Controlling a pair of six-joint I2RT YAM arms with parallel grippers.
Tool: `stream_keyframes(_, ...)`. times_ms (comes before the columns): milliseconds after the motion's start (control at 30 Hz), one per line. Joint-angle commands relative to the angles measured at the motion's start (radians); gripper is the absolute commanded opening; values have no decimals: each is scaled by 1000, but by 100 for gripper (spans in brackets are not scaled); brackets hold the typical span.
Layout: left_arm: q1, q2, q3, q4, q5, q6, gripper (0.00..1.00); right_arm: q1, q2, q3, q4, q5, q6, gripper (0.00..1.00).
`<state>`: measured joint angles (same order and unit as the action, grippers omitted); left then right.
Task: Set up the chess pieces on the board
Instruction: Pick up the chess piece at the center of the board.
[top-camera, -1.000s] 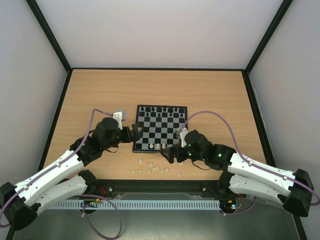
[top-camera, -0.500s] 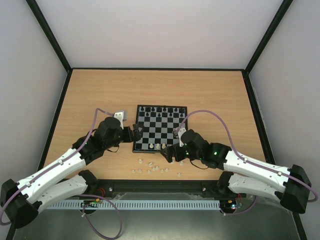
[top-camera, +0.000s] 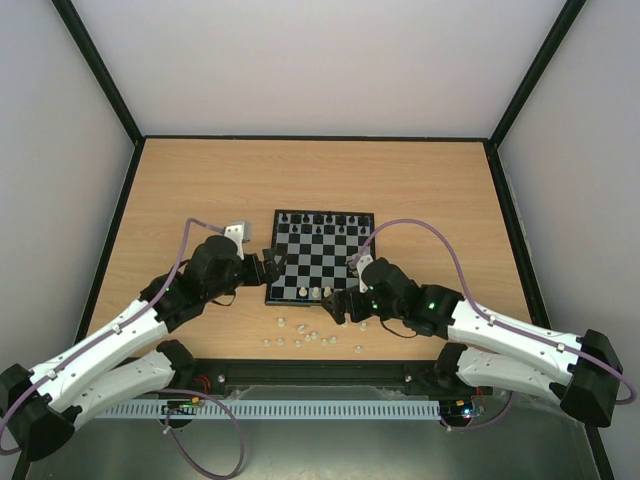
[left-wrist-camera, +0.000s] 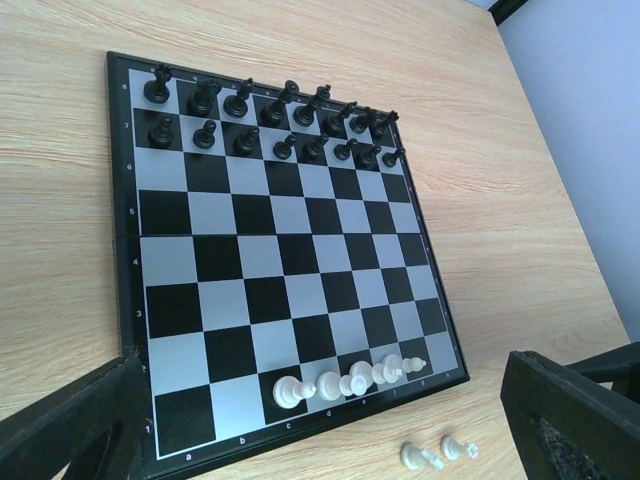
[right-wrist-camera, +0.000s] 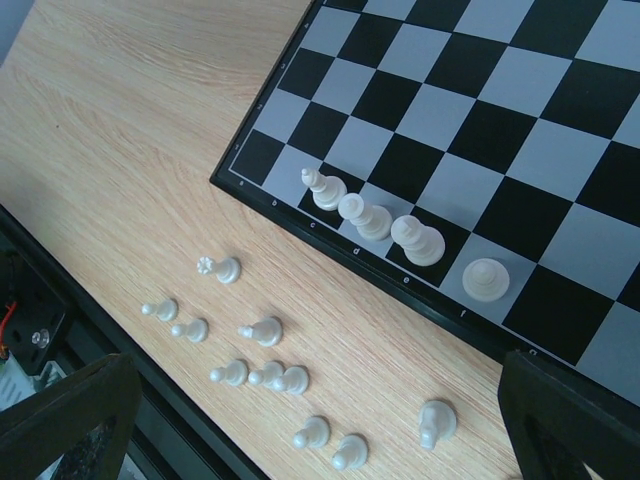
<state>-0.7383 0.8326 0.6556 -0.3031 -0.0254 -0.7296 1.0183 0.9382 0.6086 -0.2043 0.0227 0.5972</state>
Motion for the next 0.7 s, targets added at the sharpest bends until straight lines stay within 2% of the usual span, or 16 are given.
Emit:
stream_keyframes(0, 7, -24, 4, -24, -31, -22, 100, -4, 2, 31, -37, 11, 17, 98)
stream_keyframes(467, 28, -15, -24, -1, 10, -21, 100, -3, 27, 38, -33, 17, 1, 99)
stream_keyframes(667, 37, -43, -20, -38, -28, -24, 99, -4, 65, 57, -23, 11, -10, 99)
